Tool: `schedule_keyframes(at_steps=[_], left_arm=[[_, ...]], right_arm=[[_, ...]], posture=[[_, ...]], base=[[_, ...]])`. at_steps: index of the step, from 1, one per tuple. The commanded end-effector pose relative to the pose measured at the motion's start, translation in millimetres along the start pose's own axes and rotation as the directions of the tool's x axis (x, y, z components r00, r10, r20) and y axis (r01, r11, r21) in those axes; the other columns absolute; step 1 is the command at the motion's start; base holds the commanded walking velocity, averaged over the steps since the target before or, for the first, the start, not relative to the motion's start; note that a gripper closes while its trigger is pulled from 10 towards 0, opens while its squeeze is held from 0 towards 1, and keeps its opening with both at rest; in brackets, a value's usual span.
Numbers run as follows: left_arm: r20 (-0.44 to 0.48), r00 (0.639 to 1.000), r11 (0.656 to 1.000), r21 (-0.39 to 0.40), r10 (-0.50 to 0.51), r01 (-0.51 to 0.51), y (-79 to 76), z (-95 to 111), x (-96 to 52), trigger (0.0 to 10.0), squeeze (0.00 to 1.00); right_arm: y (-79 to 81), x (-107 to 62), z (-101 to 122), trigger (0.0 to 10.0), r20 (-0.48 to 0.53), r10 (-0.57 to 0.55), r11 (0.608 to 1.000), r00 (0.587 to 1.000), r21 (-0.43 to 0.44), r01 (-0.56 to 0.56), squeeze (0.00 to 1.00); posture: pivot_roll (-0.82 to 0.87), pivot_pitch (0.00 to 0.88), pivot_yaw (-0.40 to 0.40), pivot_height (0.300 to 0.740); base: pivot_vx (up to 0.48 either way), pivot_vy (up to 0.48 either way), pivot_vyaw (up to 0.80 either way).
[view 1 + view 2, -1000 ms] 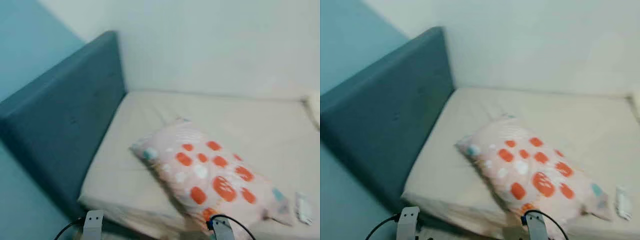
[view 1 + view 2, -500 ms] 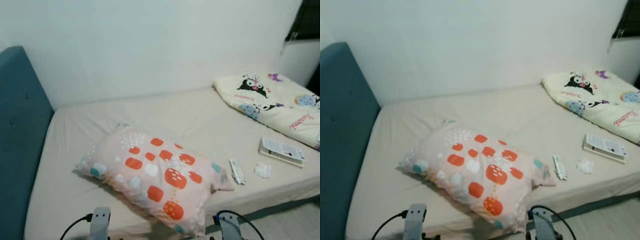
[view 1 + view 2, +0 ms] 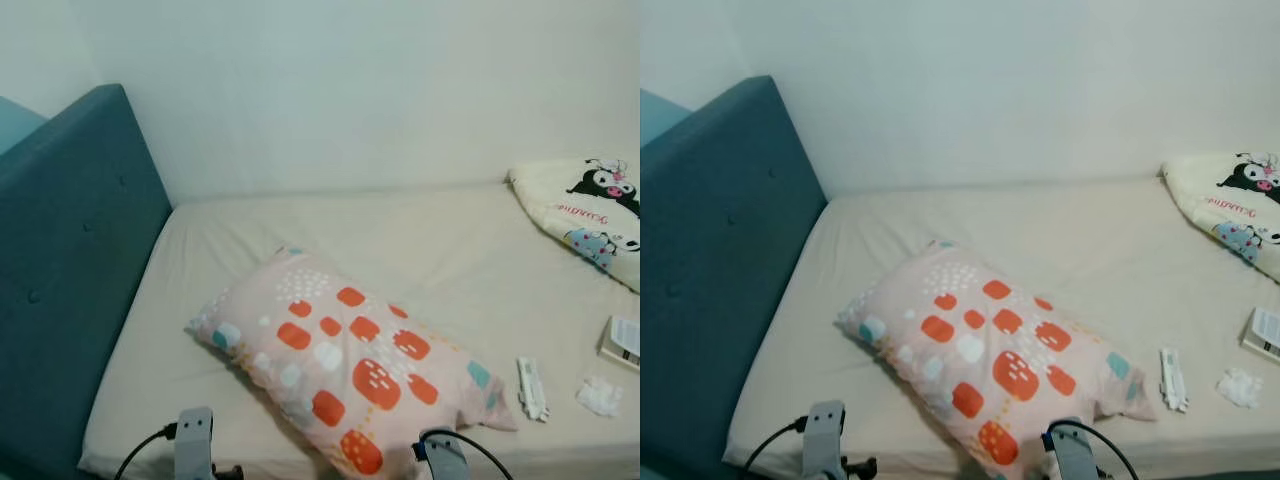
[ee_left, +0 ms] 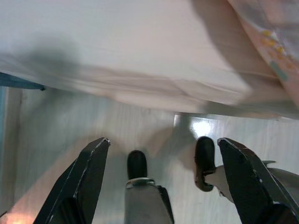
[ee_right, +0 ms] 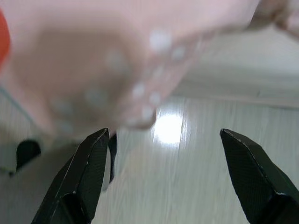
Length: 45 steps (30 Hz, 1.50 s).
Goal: Clean up the room
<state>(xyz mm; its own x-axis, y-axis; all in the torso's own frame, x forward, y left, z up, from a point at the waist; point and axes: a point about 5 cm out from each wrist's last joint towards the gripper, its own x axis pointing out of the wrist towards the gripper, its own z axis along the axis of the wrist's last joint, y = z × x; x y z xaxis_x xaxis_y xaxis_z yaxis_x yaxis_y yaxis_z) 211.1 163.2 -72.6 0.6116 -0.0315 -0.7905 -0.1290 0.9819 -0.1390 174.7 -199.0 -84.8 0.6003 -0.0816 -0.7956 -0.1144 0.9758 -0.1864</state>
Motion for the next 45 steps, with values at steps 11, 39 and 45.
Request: schedule_keyframes(at_steps=[11, 39, 45], left_arm=[[-0.009, 1.0, 0.999, -0.037, -0.007, 0.007, -0.7, -3.3, -0.3, 10.0, 0.0], [0.269, 0.963, 0.967, -0.248, 0.006, 0.063, -6.6, 80.7, 2.2, 10.0, 0.0], [0.257, 0.963, 0.976, -0.217, 0.08, -0.024, 4.6, 80.7, 1.2, 10.0, 0.0]], right_arm=[[11.4, -1.7, -8.9, 10.0, -0.038, 0.045, 0.998, 0.998, -0.033, -0.046, 0.0], [4.0, 5.4, 27.7, 10.0, 0.067, 0.041, 0.999, 0.997, 0.019, -0.043, 0.0], [2.1, 7.4, 46.1, 10.0, 0.128, 0.052, 0.999, 0.99, 0.0, -0.052, 0.0]], posture=[[-0.14, 0.035, 0.047, 0.74], [-0.14, 0.056, 0.037, 0.74], [-0.14, 0.048, 0.03, 0.74]], base=[[0.0, -0.262, 0.0], [0.0, -0.034, 0.0], [0.0, -0.391, 0.0]])
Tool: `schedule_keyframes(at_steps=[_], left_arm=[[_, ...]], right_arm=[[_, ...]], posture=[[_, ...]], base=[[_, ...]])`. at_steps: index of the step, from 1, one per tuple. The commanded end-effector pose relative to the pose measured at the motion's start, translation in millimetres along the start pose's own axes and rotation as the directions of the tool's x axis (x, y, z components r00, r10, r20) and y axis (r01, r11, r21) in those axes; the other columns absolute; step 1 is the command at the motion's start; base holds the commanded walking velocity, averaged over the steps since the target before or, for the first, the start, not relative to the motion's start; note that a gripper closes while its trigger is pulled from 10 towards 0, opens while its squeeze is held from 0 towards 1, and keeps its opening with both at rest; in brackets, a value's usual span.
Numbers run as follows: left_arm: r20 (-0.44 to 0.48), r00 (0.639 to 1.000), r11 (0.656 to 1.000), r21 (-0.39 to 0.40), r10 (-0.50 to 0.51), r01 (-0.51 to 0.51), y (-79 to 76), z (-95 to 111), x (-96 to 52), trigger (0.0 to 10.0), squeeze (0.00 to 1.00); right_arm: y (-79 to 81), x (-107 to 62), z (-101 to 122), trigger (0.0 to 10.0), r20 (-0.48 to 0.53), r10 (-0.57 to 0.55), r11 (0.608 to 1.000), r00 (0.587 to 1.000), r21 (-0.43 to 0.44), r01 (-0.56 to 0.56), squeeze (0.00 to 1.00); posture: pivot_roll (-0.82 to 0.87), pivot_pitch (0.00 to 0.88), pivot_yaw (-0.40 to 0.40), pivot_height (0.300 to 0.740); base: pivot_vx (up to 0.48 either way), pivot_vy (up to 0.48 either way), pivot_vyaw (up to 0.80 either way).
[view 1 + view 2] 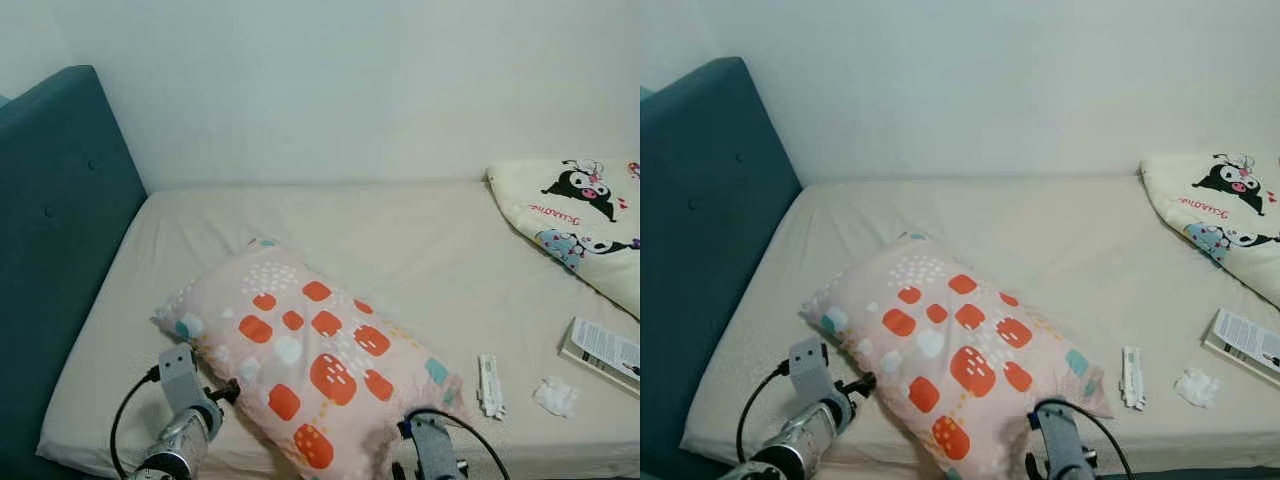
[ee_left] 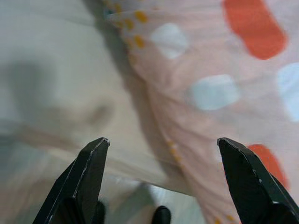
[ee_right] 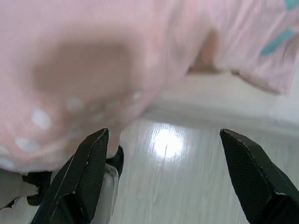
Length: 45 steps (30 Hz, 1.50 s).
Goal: Clean up the room
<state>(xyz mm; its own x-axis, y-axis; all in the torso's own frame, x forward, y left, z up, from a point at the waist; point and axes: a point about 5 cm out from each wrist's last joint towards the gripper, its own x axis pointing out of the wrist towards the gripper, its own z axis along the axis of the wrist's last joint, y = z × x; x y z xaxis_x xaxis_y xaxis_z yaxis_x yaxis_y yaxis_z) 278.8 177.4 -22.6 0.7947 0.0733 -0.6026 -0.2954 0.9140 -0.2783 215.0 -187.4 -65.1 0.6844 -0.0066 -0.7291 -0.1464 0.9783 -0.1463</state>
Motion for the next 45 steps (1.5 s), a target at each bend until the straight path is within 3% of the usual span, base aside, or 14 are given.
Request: schedule_keyframes(at_steps=[1, 12, 28, 31, 37, 38, 45], left_arm=[[-0.012, 0.999, 0.999, 0.01, 0.045, -0.045, 8.7, -4.2, -1.6, 10.0, 0.0], [-0.028, 0.995, 0.994, -0.058, 0.094, -0.096, 15.5, -16.4, -5.3, 10.0, 0.0], [0.012, 1.0, 0.975, -0.221, 0.028, -0.024, 8.8, -9.6, -3.3, 10.0, 0.0], [0.014, 1.0, 0.973, -0.229, 0.023, -0.019, 8.6, -9.6, -3.3, 10.0, 0.0], [0.047, 0.996, 0.947, -0.308, -0.077, 0.088, -1.0, -10.8, -3.6, 10.0, 0.0], [0.134, 0.977, 0.91, -0.363, -0.163, 0.202, -11.5, 0.1, -2.4, 10.0, 0.0], [0.246, 0.94, 0.889, -0.336, -0.237, 0.312, -23.3, 30.3, 1.0, 10.0, 0.0]], right_arm=[[-0.7, 0.3, 2.5, 10.0, 0.014, 0.004, 1.0, 1.0, 0.001, -0.005, 0.0], [1.5, 3.9, 20.0, 10.0, 0.057, 0.046, 0.999, 0.997, -0.014, -0.045, 0.0], [-32.1, 4.7, 84.1, 10.0, 0.299, -0.022, 0.994, 0.954, 0.111, -0.012, 0.0], [-33.1, 4.5, 85.8, 10.0, 0.306, -0.025, 0.994, 0.952, 0.112, -0.01, 0.0], [-38.2, 1.9, 101.3, 10.0, 0.378, -0.026, 0.991, 0.925, 0.128, -0.024, 0.0], [-37.2, -1.2, 110.5, 10.0, 0.443, -0.004, 0.989, 0.897, 0.134, -0.062, 0.0], [-27.3, -7.8, 104.9, 10.0, 0.51, 0.054, 0.978, 0.859, 0.145, -0.147, 0.0]], posture=[[-0.14, 0.048, 0.029, 0.74], [-0.12, 0.049, -0.001, 0.74], [-0.15, 0.083, 0.007, 0.675], [-0.15, 0.083, 0.007, 0.67], [-0.18, 0.116, 0.006, 0.655], [-0.21, 0.147, 0.003, 0.645], [-0.26, 0.195, 0.007, 0.625]], base=[[0.0, -0.465, 0.0], [0.0, -0.063, 0.0], [0.0, 0.0, 0.0], [0.0, 0.0, 0.0], [0.0, 0.0, 0.0], [0.0, 0.0, 0.0], [0.0, 0.0, 0.0]])
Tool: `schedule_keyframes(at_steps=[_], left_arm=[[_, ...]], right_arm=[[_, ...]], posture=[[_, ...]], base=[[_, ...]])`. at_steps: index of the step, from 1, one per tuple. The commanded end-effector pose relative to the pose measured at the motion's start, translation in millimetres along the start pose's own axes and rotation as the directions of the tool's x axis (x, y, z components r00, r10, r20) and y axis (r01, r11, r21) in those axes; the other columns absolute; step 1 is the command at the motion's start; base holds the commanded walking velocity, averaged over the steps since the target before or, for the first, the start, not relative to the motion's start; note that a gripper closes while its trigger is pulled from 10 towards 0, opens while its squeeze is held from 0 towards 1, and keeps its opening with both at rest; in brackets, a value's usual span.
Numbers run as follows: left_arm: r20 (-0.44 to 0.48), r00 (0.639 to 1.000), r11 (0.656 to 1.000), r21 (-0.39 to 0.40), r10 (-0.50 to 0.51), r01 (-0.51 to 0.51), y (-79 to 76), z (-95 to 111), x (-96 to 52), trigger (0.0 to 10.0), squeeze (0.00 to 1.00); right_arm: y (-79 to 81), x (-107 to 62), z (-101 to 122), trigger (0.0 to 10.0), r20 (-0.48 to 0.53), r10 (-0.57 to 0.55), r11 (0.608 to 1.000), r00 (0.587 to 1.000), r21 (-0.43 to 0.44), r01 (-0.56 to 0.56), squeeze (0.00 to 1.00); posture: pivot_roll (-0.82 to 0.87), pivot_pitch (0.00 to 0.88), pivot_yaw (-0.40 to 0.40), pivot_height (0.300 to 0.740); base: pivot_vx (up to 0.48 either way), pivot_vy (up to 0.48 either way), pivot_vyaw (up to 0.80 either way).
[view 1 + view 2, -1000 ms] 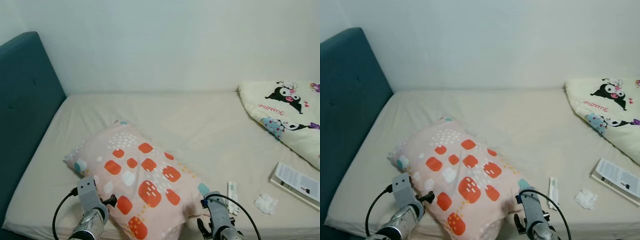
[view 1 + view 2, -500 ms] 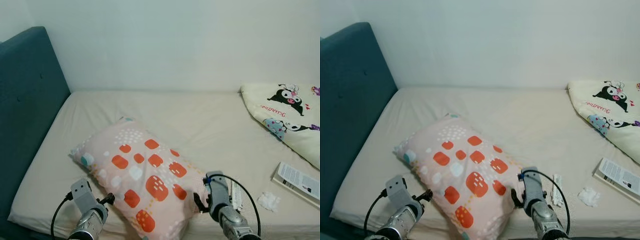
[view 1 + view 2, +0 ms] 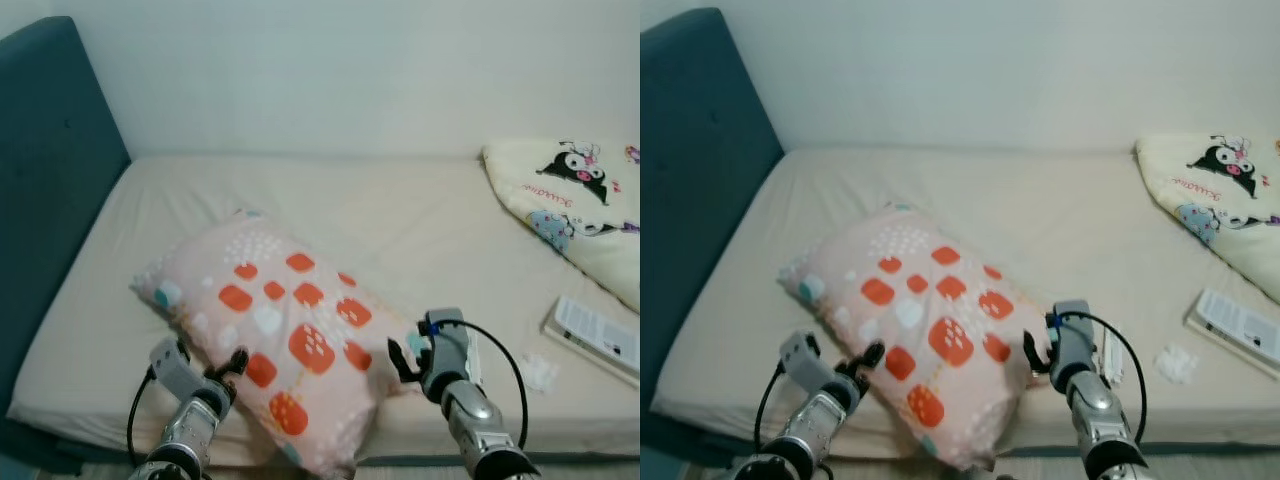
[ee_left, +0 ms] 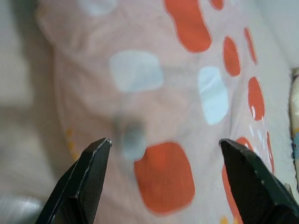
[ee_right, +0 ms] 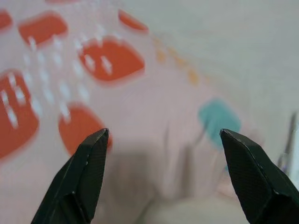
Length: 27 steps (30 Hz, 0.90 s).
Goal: Clean up the room
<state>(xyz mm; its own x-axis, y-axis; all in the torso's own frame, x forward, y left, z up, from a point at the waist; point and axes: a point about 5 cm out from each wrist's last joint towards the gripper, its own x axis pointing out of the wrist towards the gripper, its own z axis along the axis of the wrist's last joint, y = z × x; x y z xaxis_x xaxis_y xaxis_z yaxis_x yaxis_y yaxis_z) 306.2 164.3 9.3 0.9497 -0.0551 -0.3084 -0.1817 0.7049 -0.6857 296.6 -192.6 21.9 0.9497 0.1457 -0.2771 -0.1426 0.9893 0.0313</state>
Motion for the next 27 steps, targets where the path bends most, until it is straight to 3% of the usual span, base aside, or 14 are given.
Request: schedule_keyframes(at_steps=[1, 3, 8, 11, 14, 15, 17, 19, 20, 21, 22, 23, 26, 27], left_arm=[[-0.002, 1.0, 1.0, -0.006, 0.01, -0.01, 5.8, -0.4, -2.6, 10.0, 0.0], [0.013, 1.0, 1.0, 0.001, -0.015, 0.015, 0.3, 7.7, 1.7, 10.0, 0.0], [0.055, 0.997, 0.991, 0.126, -0.045, 0.037, -14.0, 35.6, 13.2, 10.0, 0.0], [0.082, 0.996, 0.99, 0.141, -0.035, 0.023, -15.5, 44.3, 15.0, 10.0, 0.0], [0.186, 0.982, 0.99, 0.143, -0.036, 0.009, -24.9, 75.9, 21.1, 10.0, 0.0], [0.186, 0.982, 0.99, 0.143, -0.036, 0.009, -24.9, 75.9, 21.1, 10.0, 0.0], [0.23, 0.972, 0.995, 0.098, -0.046, 0.024, -30.7, 88.5, 23.5, 10.0, 0.0], [0.263, 0.96, 0.994, -0.027, -0.097, 0.108, -41.7, 95.8, 26.9, 10.0, 0.0], [0.263, 0.96, 0.994, -0.027, -0.097, 0.108, -41.7, 95.8, 26.9, 10.0, 0.0], [0.27, 0.953, 0.98, -0.108, -0.135, 0.169, -47.6, 94.8, 28.4, 10.0, 0.0], [0.27, 0.953, 0.98, -0.108, -0.135, 0.169, -47.6, 94.8, 28.4, 10.0, 0.0], [0.27, 0.947, 0.955, -0.192, -0.172, 0.228, -52.9, 90.5, 29.6, 10.0, 0.0], [0.269, 0.943, 0.935, -0.24, -0.194, 0.26, -55.9, 87.0, 30.1, 10.0, 0.0], [0.249, 0.944, 0.907, -0.306, -0.217, 0.29, -58.1, 76.5, 30.1, 10.0, 0.0]], right_arm=[[1.2, -5.6, -9.1, 10.0, -0.017, 0.007, 1.0, 1.0, 0.029, -0.007, 0.0], [4.0, -10.6, -9.9, 10.0, 0.007, 0.026, 0.998, 1.0, 0.051, -0.027, 0.0], [18.5, -33.5, -1.7, 10.0, 0.113, 0.113, 0.981, 0.987, 0.142, -0.129, 0.0], [21.0, -36.7, 2.6, 10.0, 0.133, 0.129, 0.978, 0.983, 0.149, -0.149, 0.0], [27.2, -43.2, 21.2, 10.0, 0.201, 0.174, 0.964, 0.964, 0.166, -0.208, 0.0], [27.2, -43.2, 21.2, 10.0, 0.201, 0.174, 0.964, 0.964, 0.166, -0.208, 0.0], [29.4, -44.4, 28.1, 10.0, 0.22, 0.19, 0.96, 0.957, 0.162, -0.228, 0.0], [32.0, -45.1, 33.7, 10.0, 0.232, 0.202, 0.956, 0.951, 0.165, -0.244, 0.0], [32.0, -45.1, 33.7, 10.0, 0.232, 0.202, 0.956, 0.951, 0.165, -0.244, 0.0], [33.6, -46.0, 35.5, 10.0, 0.233, 0.209, 0.953, 0.95, 0.171, -0.251, 0.0], [33.6, -46.0, 35.5, 10.0, 0.233, 0.209, 0.953, 0.95, 0.171, -0.251, 0.0], [35.2, -48.5, 37.0, 10.0, 0.228, 0.215, 0.95, 0.95, 0.178, -0.258, 0.0], [36.2, -50.4, 37.8, 10.0, 0.224, 0.218, 0.948, 0.95, 0.183, -0.261, 0.0], [36.9, -52.5, 38.7, 10.0, 0.219, 0.22, 0.947, 0.951, 0.187, -0.262, 0.0]], posture=[[-0.26, 0.195, 0.007, 0.625], [-0.28, 0.239, 0.014, 0.62], [-0.32, 0.294, 0.025, 0.6], [-0.33, 0.305, 0.028, 0.595], [-0.34, 0.312, 0.032, 0.58], [-0.34, 0.312, 0.032, 0.58], [-0.34, 0.314, 0.033, 0.57], [-0.33, 0.317, 0.033, 0.56], [-0.33, 0.317, 0.033, 0.56], [-0.33, 0.318, 0.033, 0.555], [-0.33, 0.318, 0.033, 0.555], [-0.33, 0.324, 0.032, 0.55], [-0.33, 0.324, 0.032, 0.545], [-0.35, 0.333, 0.029, 0.54]], base=[[0.0, 0.0, 0.0], [0.0, 0.0, 0.0], [0.0, 0.0, 0.0], [0.0, 0.0, 0.0], [0.0, 0.0, 0.0], [0.0, 0.0, 0.0], [0.0, 0.0, 0.0], [0.0, 0.0, 0.0], [0.0, 0.0, 0.0], [0.0, 0.0, 0.0], [0.0, 0.0, 0.0], [0.0, 0.0, 0.0], [0.0, 0.0, 0.0], [0.0, 0.0, 0.0]])
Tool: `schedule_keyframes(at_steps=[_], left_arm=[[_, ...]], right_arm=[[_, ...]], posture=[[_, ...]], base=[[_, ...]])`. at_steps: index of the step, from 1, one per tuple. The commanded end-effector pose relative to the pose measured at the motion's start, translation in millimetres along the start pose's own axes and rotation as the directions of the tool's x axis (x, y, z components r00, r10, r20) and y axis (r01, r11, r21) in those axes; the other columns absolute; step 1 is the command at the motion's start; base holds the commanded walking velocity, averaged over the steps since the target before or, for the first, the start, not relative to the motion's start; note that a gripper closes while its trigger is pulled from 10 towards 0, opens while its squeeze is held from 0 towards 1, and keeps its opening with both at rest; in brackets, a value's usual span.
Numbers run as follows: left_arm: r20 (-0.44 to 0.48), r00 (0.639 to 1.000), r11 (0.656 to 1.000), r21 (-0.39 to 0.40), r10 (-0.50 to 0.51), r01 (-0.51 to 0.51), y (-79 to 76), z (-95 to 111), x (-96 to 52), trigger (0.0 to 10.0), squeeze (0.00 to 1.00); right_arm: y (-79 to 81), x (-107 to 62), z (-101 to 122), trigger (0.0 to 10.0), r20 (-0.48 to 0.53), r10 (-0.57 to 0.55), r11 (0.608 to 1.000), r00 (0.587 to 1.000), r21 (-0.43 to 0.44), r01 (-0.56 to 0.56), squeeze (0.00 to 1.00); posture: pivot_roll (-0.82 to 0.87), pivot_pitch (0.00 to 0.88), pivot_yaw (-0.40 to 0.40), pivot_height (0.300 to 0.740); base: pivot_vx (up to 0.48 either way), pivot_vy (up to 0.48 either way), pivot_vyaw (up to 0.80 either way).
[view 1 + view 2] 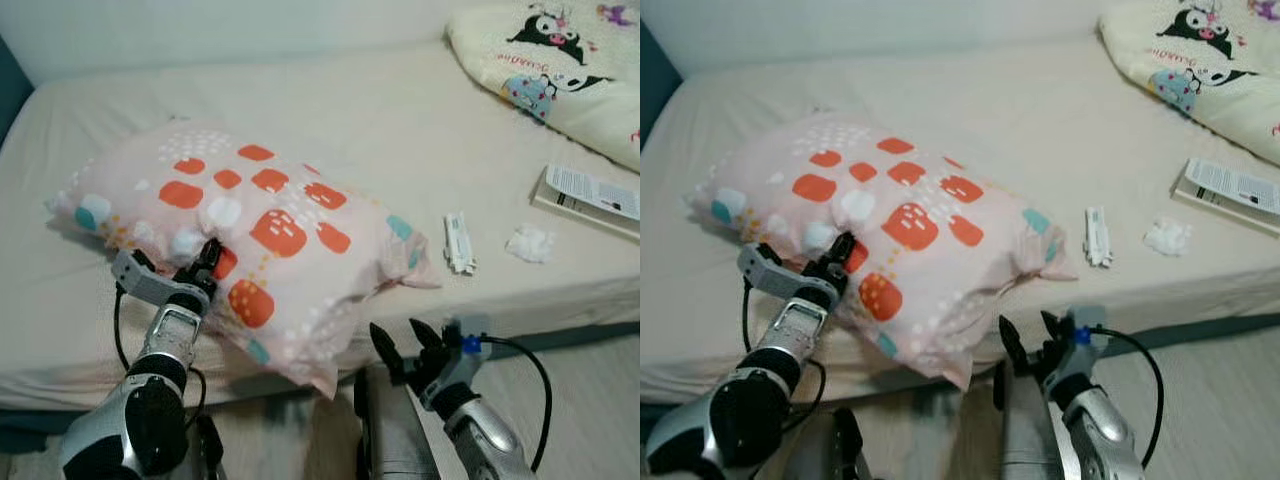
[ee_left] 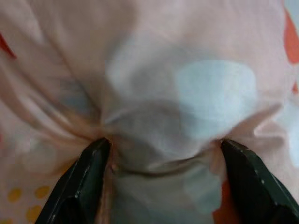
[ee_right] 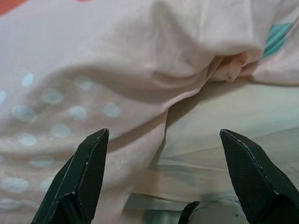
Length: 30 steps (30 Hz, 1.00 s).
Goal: Clean up the room
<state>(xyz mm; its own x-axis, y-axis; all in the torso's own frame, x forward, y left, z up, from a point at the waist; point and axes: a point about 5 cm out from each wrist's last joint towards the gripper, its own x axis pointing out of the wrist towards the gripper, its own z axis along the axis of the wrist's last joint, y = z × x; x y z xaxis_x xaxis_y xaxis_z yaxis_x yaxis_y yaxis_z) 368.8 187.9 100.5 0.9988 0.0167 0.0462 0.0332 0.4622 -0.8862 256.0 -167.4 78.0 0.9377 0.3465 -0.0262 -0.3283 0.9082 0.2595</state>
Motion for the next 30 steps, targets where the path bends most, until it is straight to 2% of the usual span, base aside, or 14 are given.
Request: schedule_keyframes(at_steps=[1, 2, 5, 8, 13, 14, 16, 19, 21, 23, 30], left_arm=[[-0.052, 0.999, 0.998, -0.062, 0.0, -0.003, 3.3, -15.3, -4.6, 10.0, 0.0], [-0.068, 0.998, 0.994, -0.106, -0.008, 0.001, 4.0, -21.9, -6.7, 10.0, 0.0], [-0.102, 0.995, 0.991, -0.131, -0.018, 0.005, 5.4, -31.2, -10.3, 10.0, 0.0], [-0.216, 0.975, 0.99, -0.14, -0.047, 0.017, 10.2, -59.2, -23.4, 10.0, 0.0], [-0.228, 0.971, 0.989, -0.144, -0.067, 0.034, 8.3, -64.6, -24.8, 10.0, 0.0], [-0.219, 0.972, 0.985, -0.167, -0.089, 0.052, 4.2, -65.1, -22.8, 0.0, 0.0], [-0.194, 0.969, 0.972, -0.207, -0.156, 0.115, -7.5, -63.8, -16.7, 0.0, 0.0], [-0.181, 0.965, 0.962, -0.23, -0.191, 0.147, -14.2, -63.1, -13.4, 0.0, 0.0], [-0.155, 0.95, 0.937, -0.268, -0.27, 0.223, -30.0, -61.8, -6.2, 0.0, 0.0], [-0.136, 0.938, 0.917, -0.294, -0.319, 0.269, -39.5, -60.8, -2.5, 0.0, 0.0], [-0.12, 0.92, 0.887, -0.335, -0.373, 0.317, -50.2, -63.2, 0.0, 0.0, 0.0]], right_arm=[[4.1, -1.9, -4.6, 10.0, -0.023, 0.007, 1.0, 1.0, 0.023, -0.006, 0.0], [5.5, -3.9, -2.8, 10.0, -0.03, 0.007, 1.0, 1.0, 0.029, -0.006, 0.0], [5.8, -5.5, -0.6, 10.0, -0.032, 0.003, 1.0, 0.999, 0.03, -0.002, 0.0], [2.5, -9.2, 5.9, 10.0, -0.03, -0.019, 0.999, 0.999, 0.029, 0.02, 0.0], [1.3, -8.4, 9.0, 10.0, -0.012, -0.026, 0.999, 1.0, 0.036, 0.026, 0.0], [1.2, -6.7, 10.4, 10.0, -0.008, -0.028, 0.999, 1.0, 0.032, 0.028, 0.0], [2.4, -3.0, 11.1, 10.0, -0.009, -0.025, 0.999, 1.0, 0.032, 0.025, 0.0], [3.1, -0.9, 10.9, 10.0, -0.013, -0.022, 0.999, 1.0, 0.033, 0.022, 0.0], [3.9, 3.9, 11.0, 10.0, -0.013, -0.018, 0.999, 1.0, 0.038, 0.018, 0.0], [4.2, 7.3, 11.1, 10.0, -0.012, -0.017, 0.999, 1.0, 0.041, 0.018, 0.0], [4.7, 14.4, 11.8, 10.0, -0.008, -0.02, 0.999, 1.0, 0.047, 0.021, 0.0]], posture=[[-0.35, 0.333, 0.029, 0.54], [-0.35, 0.334, 0.029, 0.535], [-0.36, 0.339, 0.028, 0.53], [-0.37, 0.331, 0.031, 0.515], [-0.36, 0.317, 0.033, 0.51], [-0.36, 0.31, 0.034, 0.51], [-0.35, 0.299, 0.036, 0.51], [-0.34, 0.29, 0.038, 0.51], [-0.33, 0.272, 0.046, 0.51], [-0.33, 0.262, 0.05, 0.51], [-0.31, 0.236, 0.062, 0.51]], base=[[0.0, 0.0, 0.0], [0.0, 0.0, 0.0], [0.0, 0.0, 0.0], [0.0, 0.0, 0.0], [0.0, 0.0, 0.0], [0.0, 0.0, 0.0], [0.0, 0.0, 0.0], [0.0, 0.0, 0.0], [0.0, 0.0, 0.0], [0.0, 0.0, 0.0], [0.0, 0.0, 0.0]])
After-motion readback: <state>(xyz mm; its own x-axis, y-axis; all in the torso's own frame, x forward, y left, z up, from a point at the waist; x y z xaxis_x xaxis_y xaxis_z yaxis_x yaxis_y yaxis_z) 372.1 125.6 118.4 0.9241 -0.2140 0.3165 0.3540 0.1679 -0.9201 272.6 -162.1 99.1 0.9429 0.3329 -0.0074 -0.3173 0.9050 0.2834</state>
